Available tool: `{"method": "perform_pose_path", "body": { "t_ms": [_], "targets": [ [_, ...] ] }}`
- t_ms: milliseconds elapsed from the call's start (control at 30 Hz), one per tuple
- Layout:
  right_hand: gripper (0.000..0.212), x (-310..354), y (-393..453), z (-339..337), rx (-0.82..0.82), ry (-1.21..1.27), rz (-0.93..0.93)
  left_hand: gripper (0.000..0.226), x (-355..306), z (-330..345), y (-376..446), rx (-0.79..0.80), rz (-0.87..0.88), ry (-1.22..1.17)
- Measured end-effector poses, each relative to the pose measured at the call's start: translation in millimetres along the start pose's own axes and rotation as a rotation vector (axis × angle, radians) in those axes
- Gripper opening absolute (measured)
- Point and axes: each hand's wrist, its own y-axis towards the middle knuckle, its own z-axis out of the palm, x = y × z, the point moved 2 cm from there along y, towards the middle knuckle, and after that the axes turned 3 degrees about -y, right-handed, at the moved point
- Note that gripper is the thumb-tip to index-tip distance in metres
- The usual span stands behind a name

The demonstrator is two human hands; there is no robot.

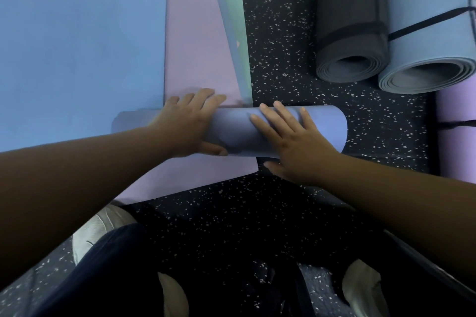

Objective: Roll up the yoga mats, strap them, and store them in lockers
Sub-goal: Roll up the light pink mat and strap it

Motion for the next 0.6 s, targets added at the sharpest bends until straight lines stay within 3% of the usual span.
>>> {"method": "perform_pose_path", "body": {
  "t_ms": [233, 333, 400, 600],
  "targets": [
    [0.096, -13.4, -1.2, 5.8, -0.001, -0.023, -0.028, 0.093, 17.3, 3.7, -23.7, -0.106, 0.159, 0.077],
    [0.107, -16.8, 4.7, 0.6, 0.022, 0.026, 0.018, 0.069, 29.9, 4.4, -39.0, -0.24, 0.265, 0.13],
    [0.104, -20.2, 9.8, -3.0, 0.084, 0.054, 0.053, 0.058, 39.0, 7.0, -48.7, -0.31, 0.31, 0.145],
    [0.086, -23.0, 18.2, -12.5, 0.129, 0.072, 0.168, 0.06, 49.6, 6.6, -46.4, -0.254, 0.171, 0.166]
  ]
}}
